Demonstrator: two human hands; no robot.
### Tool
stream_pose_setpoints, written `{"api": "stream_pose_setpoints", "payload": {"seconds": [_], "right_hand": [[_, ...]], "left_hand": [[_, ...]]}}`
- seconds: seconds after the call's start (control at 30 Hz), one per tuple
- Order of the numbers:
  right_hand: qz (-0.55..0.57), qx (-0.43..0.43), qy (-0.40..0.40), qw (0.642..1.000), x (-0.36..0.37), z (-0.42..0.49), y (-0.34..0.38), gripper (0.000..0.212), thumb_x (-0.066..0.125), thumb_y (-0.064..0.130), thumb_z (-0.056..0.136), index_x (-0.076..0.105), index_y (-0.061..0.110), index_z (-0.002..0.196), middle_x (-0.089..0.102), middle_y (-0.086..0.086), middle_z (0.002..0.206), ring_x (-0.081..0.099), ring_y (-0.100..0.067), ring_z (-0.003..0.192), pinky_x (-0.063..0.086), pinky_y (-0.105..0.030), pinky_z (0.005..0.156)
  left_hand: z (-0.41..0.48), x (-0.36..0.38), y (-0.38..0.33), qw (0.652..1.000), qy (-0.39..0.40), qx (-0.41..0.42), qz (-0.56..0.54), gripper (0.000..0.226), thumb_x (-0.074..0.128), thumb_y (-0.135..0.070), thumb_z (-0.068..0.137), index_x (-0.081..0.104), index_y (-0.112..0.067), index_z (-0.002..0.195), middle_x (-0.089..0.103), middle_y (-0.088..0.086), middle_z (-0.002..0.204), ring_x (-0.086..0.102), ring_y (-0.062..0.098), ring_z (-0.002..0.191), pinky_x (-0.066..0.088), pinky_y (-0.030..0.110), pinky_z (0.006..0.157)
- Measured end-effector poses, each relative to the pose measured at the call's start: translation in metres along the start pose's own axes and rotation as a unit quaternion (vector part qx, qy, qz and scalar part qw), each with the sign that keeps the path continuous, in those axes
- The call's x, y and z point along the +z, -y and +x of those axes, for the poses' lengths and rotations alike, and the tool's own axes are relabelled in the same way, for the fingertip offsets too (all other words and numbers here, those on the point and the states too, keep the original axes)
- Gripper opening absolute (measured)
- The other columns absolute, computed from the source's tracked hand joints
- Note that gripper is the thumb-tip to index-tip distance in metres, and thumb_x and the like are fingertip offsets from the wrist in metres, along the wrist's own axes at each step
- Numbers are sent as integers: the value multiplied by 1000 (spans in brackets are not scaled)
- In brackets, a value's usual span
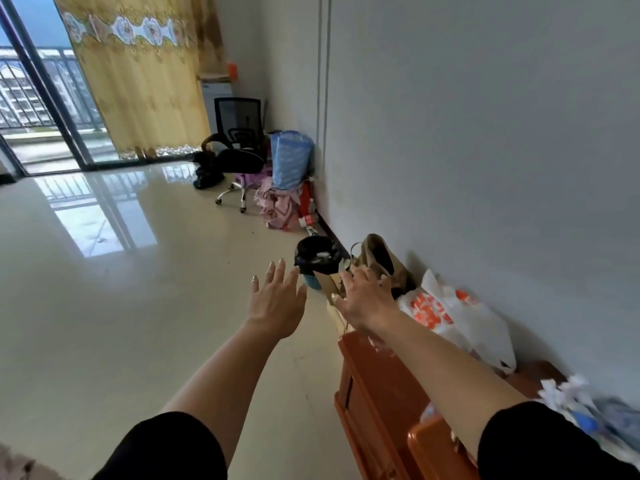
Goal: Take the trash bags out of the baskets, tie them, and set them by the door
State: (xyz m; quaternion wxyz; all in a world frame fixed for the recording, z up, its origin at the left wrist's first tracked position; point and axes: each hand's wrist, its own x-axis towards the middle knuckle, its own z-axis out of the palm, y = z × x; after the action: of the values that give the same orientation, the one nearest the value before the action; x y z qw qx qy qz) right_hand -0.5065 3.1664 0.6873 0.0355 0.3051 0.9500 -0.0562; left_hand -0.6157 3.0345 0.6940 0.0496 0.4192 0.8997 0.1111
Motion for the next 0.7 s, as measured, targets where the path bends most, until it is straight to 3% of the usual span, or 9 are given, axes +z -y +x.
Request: {"api": "stream_pose_setpoints", "payload": {"seconds": [0.2, 0.5, 0.7], "right_hand": [[-14, 13, 21, 1000, 4, 155, 9, 63, 26, 44, 100, 12, 15, 154, 11, -9, 161, 4, -27, 149, 7, -54, 117], [30, 100, 41, 994, 10, 398, 46, 63, 26, 45, 100, 11, 16, 154, 10, -8, 162, 3, -27, 149, 10, -55, 117], [33, 144, 61, 987, 3, 520, 39, 61, 26, 42, 101, 10, 15, 154, 9, -7, 162, 4, -27, 149, 10, -54, 116]], "left_hand": [[157, 1, 55, 1000, 12, 15, -4, 53, 21, -39, 102, 16, -21, 151, 4, 7, 161, 1, 24, 148, 5, 46, 119], [414, -11, 153, 994, 48, 93, 24, 52, 22, -39, 102, 20, -19, 150, 7, 9, 161, 2, 24, 148, 6, 47, 120], [551, 0, 179, 987, 79, 136, 22, 53, 21, -40, 102, 21, -19, 150, 7, 7, 161, 3, 23, 148, 6, 47, 119]]}}
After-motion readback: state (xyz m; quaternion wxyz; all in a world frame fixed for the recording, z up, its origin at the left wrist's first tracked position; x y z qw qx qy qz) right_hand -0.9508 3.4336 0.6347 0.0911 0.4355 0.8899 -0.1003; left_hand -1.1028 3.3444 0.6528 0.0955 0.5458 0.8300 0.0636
